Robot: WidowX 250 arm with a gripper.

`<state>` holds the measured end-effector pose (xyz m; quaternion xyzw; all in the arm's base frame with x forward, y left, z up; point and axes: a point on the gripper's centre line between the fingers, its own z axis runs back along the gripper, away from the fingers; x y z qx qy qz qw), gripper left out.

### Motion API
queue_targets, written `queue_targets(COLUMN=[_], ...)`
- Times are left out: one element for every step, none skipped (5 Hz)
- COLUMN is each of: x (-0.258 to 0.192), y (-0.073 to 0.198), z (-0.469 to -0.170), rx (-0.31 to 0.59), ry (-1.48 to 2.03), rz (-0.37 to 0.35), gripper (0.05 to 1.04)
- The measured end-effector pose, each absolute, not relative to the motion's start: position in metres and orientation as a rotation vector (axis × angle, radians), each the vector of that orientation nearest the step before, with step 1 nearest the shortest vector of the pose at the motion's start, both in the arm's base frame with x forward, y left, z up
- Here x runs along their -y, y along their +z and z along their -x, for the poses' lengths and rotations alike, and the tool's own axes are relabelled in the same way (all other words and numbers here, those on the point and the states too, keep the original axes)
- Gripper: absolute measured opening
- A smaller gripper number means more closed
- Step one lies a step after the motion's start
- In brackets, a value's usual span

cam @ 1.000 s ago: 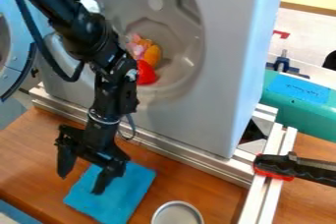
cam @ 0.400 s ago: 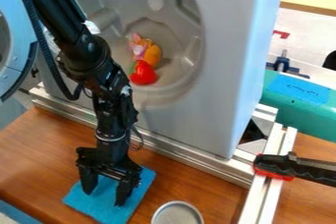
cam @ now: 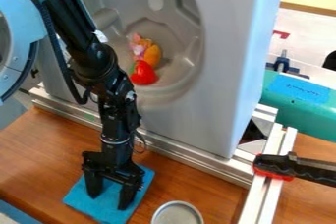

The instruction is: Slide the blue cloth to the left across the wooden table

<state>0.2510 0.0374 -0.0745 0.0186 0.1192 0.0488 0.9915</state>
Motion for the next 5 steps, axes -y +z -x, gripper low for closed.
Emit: queue_targets(x=[-0.057,-0.081,-0.132,-0.179,-0.199], y=[-0.078,-0.074,-0.070,-0.067,-0.067], z=[-0.252,-0.251,-0.239,-0.215,-0.202], rx=[-0.274,-0.306,-0.326,-0.382,-0.399], ry=[0.134,0.144,0.299,0.445,0.510], rz=[-0.048,-0.142,-0.176,-0.186,-0.173], gripper=[1.003,1.002,1.002,1.002,1.002])
